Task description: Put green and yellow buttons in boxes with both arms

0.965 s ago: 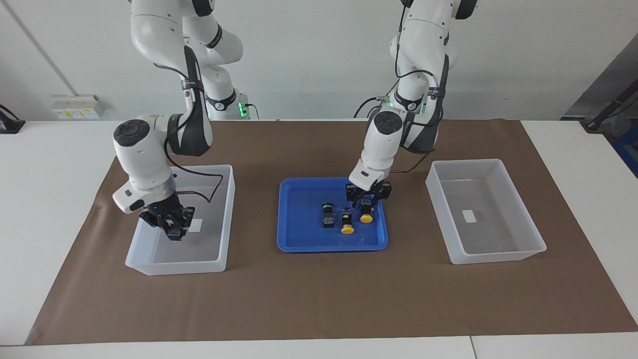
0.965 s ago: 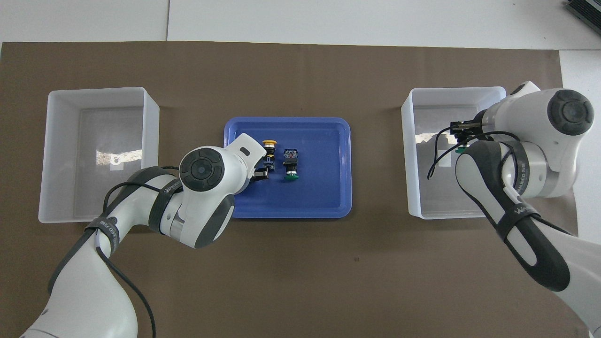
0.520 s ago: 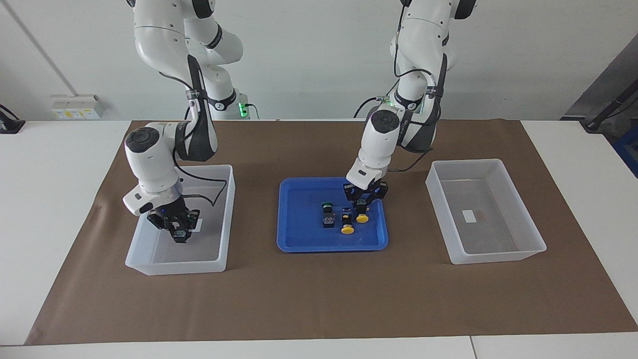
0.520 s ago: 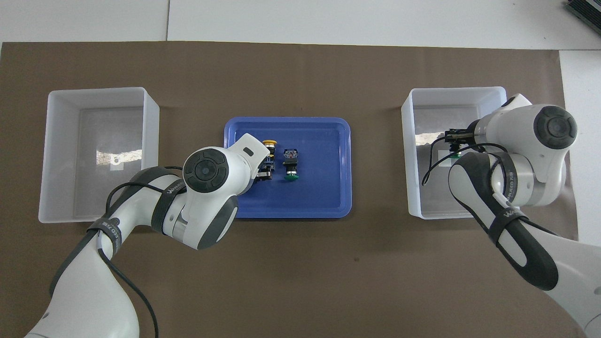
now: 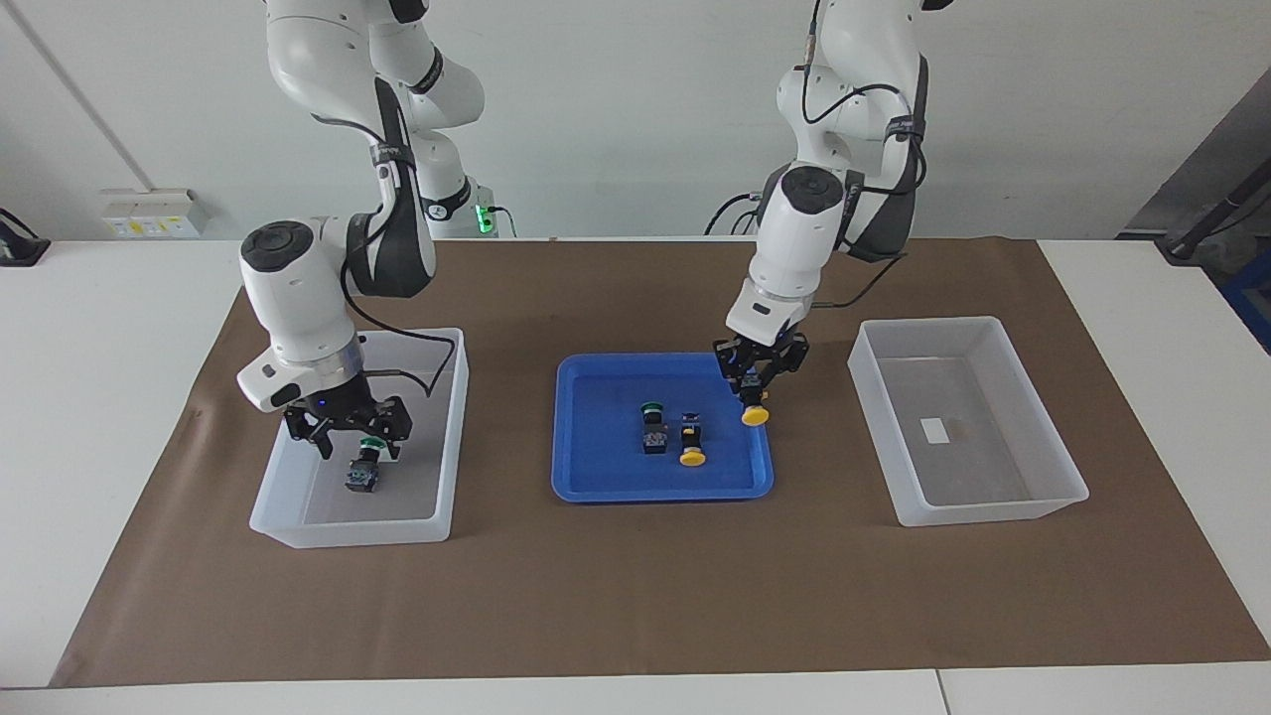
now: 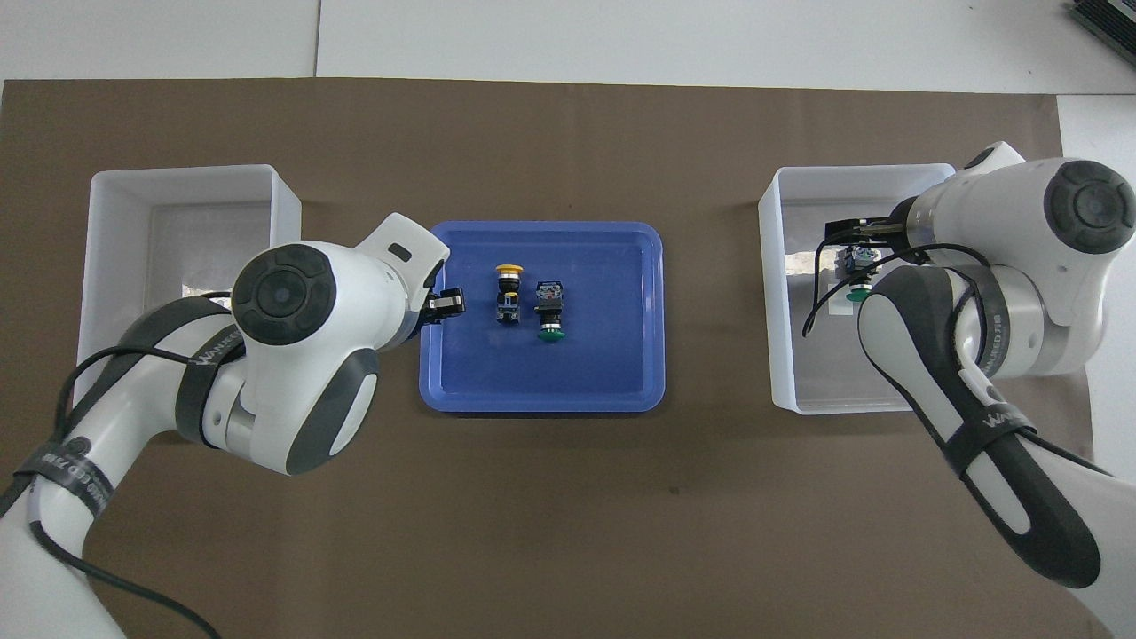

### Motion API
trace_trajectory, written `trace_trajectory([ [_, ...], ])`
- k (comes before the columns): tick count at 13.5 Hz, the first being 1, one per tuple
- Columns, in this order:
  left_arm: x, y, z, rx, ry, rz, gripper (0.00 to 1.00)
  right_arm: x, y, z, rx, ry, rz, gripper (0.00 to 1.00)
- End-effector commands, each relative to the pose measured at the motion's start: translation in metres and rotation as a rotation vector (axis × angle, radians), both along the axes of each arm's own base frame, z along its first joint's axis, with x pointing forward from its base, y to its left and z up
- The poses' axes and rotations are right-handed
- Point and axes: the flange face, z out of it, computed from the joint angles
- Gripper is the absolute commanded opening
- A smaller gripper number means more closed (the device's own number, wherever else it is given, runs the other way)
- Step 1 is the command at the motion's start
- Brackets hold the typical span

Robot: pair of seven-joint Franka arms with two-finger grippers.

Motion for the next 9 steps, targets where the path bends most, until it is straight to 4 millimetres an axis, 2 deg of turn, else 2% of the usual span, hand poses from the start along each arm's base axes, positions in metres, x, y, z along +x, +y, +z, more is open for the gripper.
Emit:
trace_trajectory([
  [1,0.029,0.057,0.030,0.016,-0.007,0.032,0.00,0.008,0.046,0.026,0.056,-0.012,-0.075,1.00],
  [3,0.057,0.109,0.049,0.030,-0.056,0.075,0.00,0.008,0.086,0.035,0.107,-0.043,-0.128,1.00],
  [4,0.070,0.137,0.048,0.043,-0.065,0.061,0.00,0.005,0.112,0.032,0.117,-0.049,-0.107,1.00],
  [5,0.077,0.160,0.049,0.050,-0.084,0.036,0.00,0.000,0.142,0.029,0.125,-0.045,-0.079,1.00],
  [7,0.084,0.207,0.049,0.070,-0.130,0.002,0.00,-0.009,0.203,0.011,0.157,-0.060,-0.068,1.00],
  [8,0.083,0.226,0.041,0.083,-0.129,-0.029,0.00,-0.014,0.229,0.000,0.172,-0.064,-0.064,1.00],
  [9,0.082,0.243,0.036,0.098,-0.128,-0.066,0.00,-0.018,0.246,-0.008,0.187,-0.071,-0.066,1.00],
])
